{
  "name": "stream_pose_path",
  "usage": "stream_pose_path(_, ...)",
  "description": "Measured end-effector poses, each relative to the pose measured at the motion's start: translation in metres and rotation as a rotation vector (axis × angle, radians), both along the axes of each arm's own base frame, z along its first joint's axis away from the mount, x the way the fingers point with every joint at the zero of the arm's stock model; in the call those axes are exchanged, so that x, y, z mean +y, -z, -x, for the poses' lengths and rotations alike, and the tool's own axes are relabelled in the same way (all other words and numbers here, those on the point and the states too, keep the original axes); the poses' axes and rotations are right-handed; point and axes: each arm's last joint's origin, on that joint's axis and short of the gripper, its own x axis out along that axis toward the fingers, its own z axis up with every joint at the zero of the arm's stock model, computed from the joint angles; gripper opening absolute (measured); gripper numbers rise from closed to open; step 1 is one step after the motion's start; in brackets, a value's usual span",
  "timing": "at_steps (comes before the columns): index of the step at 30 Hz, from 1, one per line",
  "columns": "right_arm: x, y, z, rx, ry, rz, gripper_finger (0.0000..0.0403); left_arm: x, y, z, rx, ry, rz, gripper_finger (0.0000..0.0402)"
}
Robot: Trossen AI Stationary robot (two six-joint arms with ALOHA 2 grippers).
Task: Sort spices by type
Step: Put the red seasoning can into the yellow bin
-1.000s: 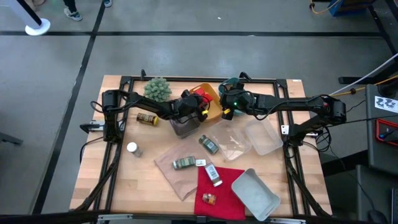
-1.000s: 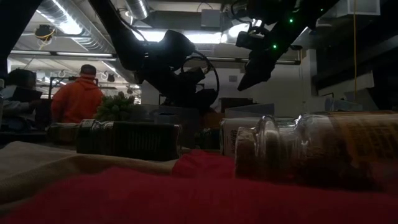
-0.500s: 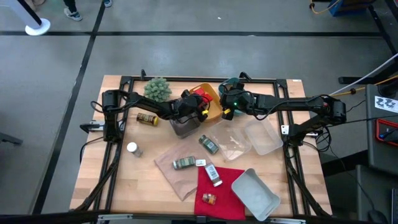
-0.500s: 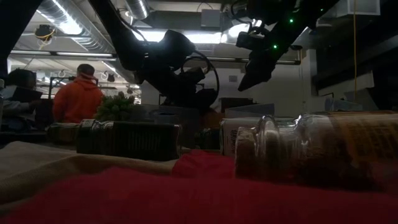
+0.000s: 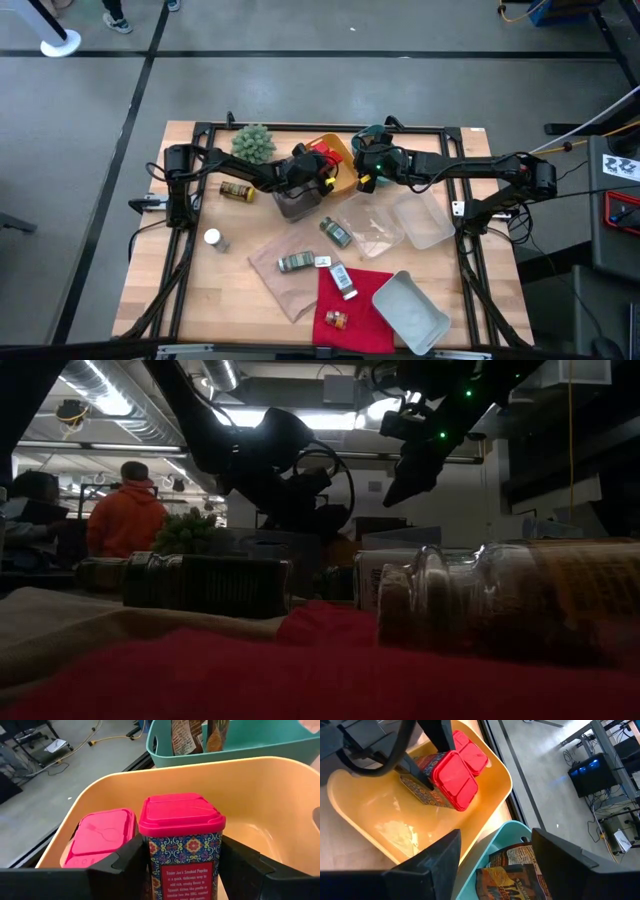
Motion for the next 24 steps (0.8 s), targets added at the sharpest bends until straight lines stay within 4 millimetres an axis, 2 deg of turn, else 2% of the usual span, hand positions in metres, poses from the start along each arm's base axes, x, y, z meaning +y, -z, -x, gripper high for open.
stream_pose_path(10,0.0,0.0,0.0,0.001,0.0,0.0,0.0241,0.006,-0.001,0.002,-0.055,-0.053,0.047,0.0275)
stream_pose_path(24,0.0,0.002,0.002,0.023,0.0,-0.005,0.0241,-0.006,-0.001,-0.002,-0.005,0.01,-0.004,0.028)
